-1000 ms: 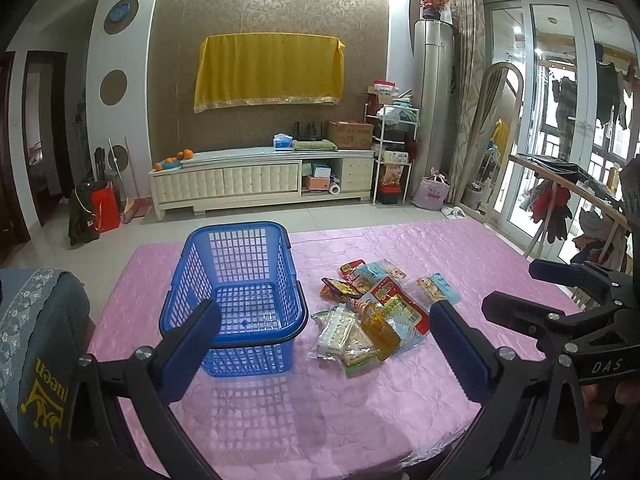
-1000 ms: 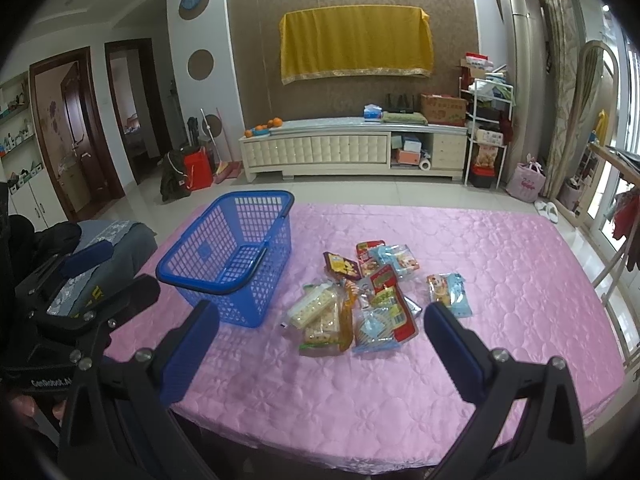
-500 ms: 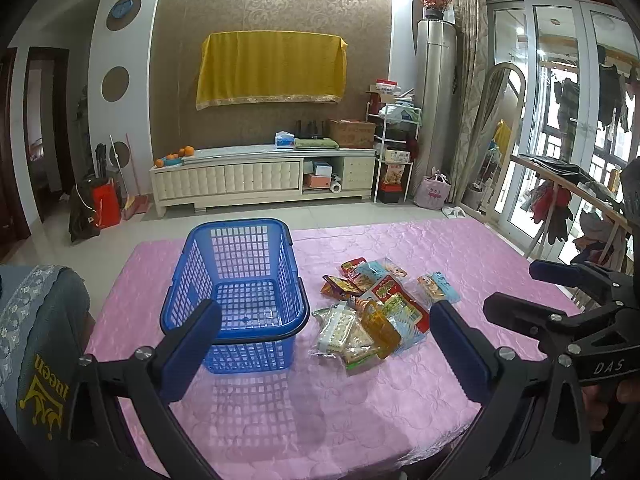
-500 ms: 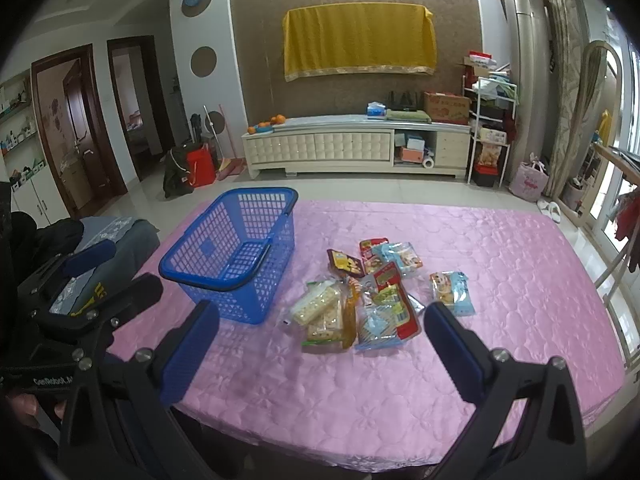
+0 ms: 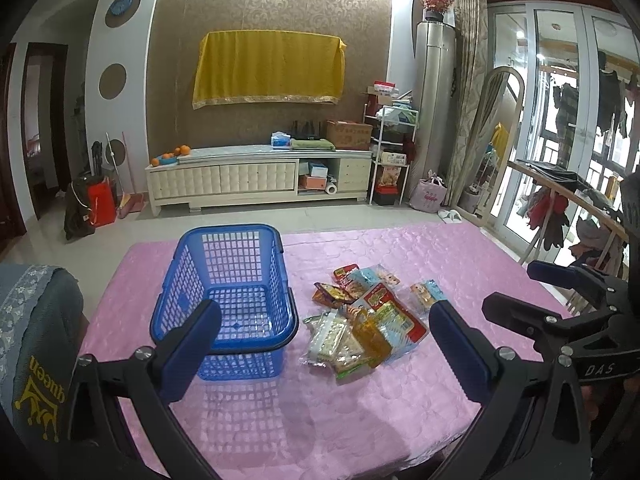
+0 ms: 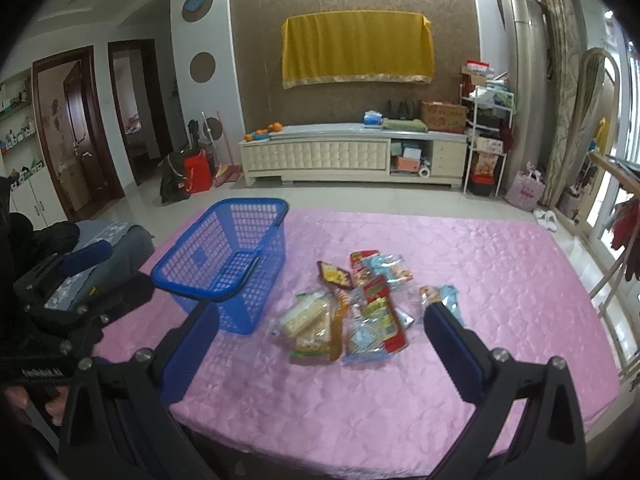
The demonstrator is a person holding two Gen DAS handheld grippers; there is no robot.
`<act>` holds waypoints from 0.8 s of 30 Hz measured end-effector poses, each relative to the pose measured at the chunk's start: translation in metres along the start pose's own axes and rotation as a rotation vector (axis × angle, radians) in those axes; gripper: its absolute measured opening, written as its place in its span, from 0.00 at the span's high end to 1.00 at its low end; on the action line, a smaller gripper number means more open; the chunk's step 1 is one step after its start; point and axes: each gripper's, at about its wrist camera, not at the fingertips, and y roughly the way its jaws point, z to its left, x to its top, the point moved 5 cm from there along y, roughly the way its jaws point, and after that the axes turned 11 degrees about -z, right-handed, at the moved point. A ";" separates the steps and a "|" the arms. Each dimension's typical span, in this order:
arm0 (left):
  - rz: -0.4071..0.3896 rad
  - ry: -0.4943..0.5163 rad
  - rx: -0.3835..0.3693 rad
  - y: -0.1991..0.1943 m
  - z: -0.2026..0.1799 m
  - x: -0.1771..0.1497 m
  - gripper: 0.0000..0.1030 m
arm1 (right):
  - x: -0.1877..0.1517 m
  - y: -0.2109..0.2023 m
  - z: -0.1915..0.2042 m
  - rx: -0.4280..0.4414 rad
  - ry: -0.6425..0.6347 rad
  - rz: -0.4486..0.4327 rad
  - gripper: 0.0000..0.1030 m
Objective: Organize snacks
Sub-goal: 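Move both grippers down toward the snack pile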
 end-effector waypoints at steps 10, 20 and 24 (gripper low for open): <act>0.064 0.013 -0.014 0.041 -0.016 -0.001 0.00 | 0.002 0.022 -0.034 0.048 0.007 -0.003 0.00; 0.177 0.019 -0.061 0.099 -0.047 -0.019 0.00 | -0.013 0.063 -0.073 0.068 -0.011 0.075 0.00; 0.225 0.015 -0.056 0.118 -0.052 -0.029 0.01 | -0.032 0.085 -0.086 0.098 -0.007 0.143 0.10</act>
